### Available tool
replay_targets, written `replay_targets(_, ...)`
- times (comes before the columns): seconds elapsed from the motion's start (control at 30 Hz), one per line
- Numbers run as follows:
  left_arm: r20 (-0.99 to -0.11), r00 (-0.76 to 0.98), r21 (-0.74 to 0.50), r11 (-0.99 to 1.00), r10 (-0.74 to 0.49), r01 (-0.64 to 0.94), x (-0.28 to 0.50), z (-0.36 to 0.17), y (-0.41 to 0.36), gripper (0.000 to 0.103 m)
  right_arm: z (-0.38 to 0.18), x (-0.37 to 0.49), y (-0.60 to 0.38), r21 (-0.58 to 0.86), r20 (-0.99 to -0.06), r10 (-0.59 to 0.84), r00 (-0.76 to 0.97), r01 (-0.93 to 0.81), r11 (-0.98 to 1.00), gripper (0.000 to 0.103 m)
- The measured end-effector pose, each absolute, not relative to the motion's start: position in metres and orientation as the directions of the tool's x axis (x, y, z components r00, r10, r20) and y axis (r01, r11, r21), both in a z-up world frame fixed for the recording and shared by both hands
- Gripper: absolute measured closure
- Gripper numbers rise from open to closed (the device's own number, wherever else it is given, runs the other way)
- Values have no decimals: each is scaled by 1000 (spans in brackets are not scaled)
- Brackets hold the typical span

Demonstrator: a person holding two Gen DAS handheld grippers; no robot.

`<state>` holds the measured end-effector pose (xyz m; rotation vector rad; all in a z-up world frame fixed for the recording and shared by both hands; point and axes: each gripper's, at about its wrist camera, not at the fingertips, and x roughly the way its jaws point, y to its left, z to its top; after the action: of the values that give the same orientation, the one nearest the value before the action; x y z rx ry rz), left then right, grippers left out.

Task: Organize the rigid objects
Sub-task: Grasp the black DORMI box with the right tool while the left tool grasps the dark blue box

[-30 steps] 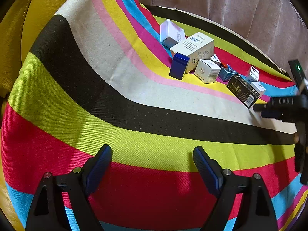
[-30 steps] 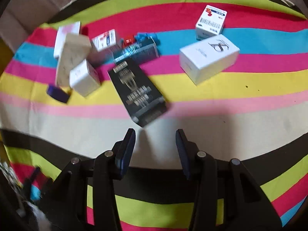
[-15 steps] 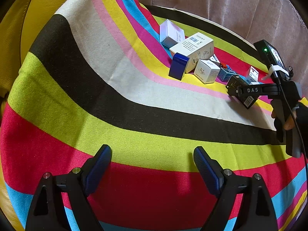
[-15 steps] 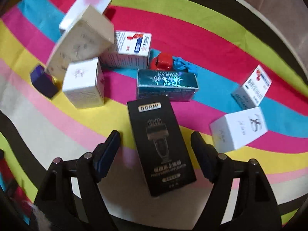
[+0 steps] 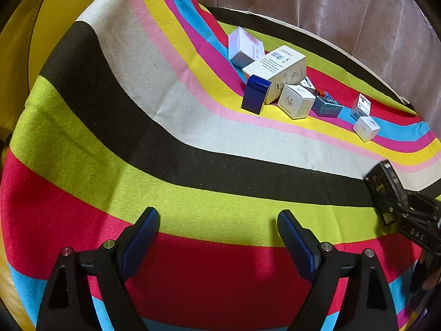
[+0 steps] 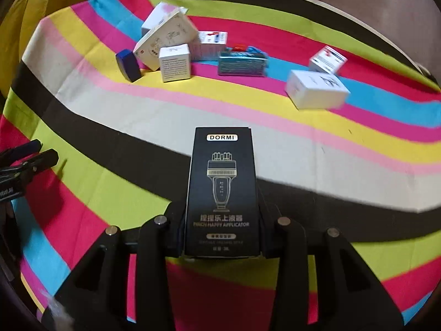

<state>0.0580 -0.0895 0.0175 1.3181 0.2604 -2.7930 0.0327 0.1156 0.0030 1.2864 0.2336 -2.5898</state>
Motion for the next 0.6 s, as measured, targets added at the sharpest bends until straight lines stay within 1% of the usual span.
replay_targets(0.07,-776,-630,-114,-987,20,109,57,17,-87,14,18,32,126,-15,-781,-152,-606,262,-965,60)
replay_targets(0.17,-806,-590,5,-996,-57,90,49,16,-70,13,23,18,119,-21,-774,-147,-616,257,-966,60)
replay_targets(0.27,-825,-564,11,-998,-40,55,33,19,-59,13,18,26,122,-22,-773,-147,-617,257,-966,60)
replay_targets(0.37,-819,-572,26,-999,-45,41,2,27,-47,13,20,30,123,-25,-772,-145,-618,258,-966,60)
replay_targets(0.5,-783,-612,99,-994,-107,48,-56,36,-36,13,21,29,122,-20,-772,-148,-618,255,-967,59)
replay_targets(0.57,-777,-617,106,-992,-123,63,-81,37,-36,17,21,28,122,-16,-772,-150,-618,254,-967,59)
replay_targets(0.6,-776,-618,102,-992,-127,75,-92,37,-37,23,20,27,123,-12,-772,-150,-617,251,-968,59)
